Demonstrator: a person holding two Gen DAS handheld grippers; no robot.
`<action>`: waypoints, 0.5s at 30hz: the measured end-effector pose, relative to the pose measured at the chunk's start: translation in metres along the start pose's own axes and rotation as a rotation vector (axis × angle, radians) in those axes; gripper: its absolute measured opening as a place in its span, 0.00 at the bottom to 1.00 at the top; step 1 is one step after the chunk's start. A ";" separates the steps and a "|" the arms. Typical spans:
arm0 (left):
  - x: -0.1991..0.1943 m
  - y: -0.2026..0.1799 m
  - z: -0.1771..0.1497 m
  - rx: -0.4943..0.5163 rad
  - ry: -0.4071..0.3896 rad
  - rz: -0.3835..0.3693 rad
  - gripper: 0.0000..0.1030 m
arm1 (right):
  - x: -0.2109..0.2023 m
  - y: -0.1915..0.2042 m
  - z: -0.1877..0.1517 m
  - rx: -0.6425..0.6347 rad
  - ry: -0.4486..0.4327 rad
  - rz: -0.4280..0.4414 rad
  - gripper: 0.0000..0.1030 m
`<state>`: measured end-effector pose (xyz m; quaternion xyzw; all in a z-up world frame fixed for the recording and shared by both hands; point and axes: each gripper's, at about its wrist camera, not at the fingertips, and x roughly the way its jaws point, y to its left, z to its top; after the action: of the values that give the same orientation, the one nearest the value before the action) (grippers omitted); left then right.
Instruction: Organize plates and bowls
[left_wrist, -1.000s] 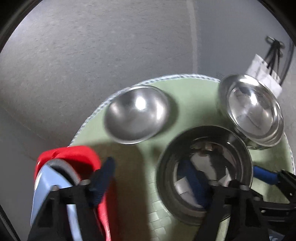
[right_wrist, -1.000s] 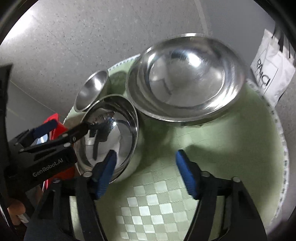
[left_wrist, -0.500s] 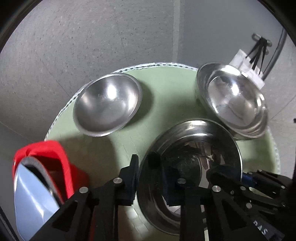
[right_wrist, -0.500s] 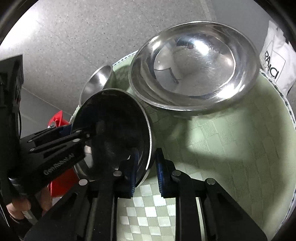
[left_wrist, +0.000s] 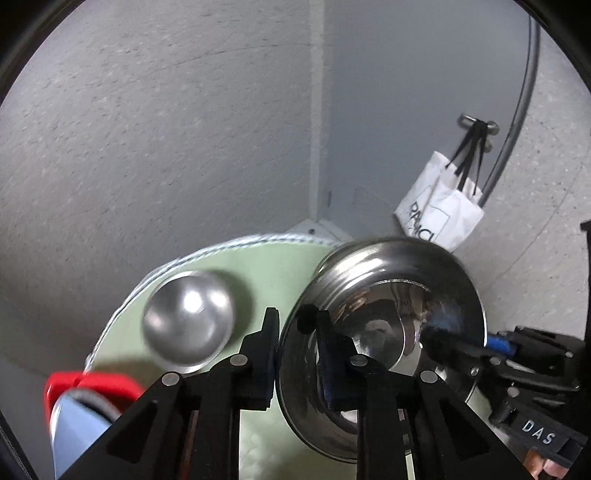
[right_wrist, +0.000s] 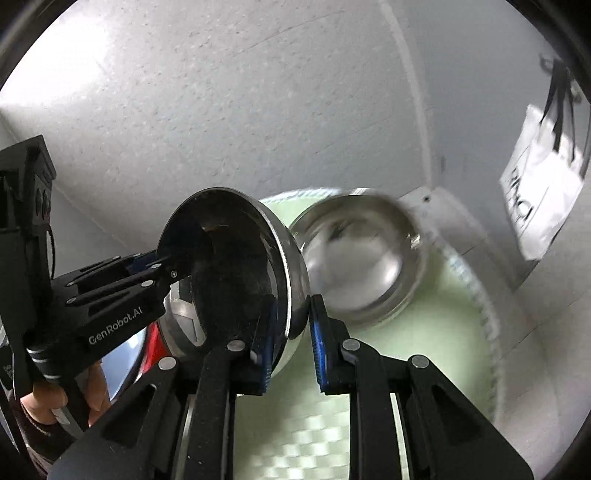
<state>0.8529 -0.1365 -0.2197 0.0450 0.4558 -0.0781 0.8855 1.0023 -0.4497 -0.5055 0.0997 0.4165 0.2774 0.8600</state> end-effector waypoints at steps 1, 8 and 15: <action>0.011 -0.002 0.004 0.004 0.012 -0.010 0.16 | 0.002 -0.006 0.006 0.004 0.004 -0.017 0.17; 0.076 -0.010 0.026 0.019 0.072 -0.034 0.17 | 0.028 -0.033 0.031 0.032 0.043 -0.111 0.17; 0.113 -0.017 0.042 0.040 0.113 -0.010 0.19 | 0.040 -0.041 0.031 0.025 0.075 -0.165 0.17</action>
<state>0.9481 -0.1701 -0.2876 0.0650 0.5037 -0.0888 0.8569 1.0624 -0.4592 -0.5281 0.0652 0.4585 0.2039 0.8625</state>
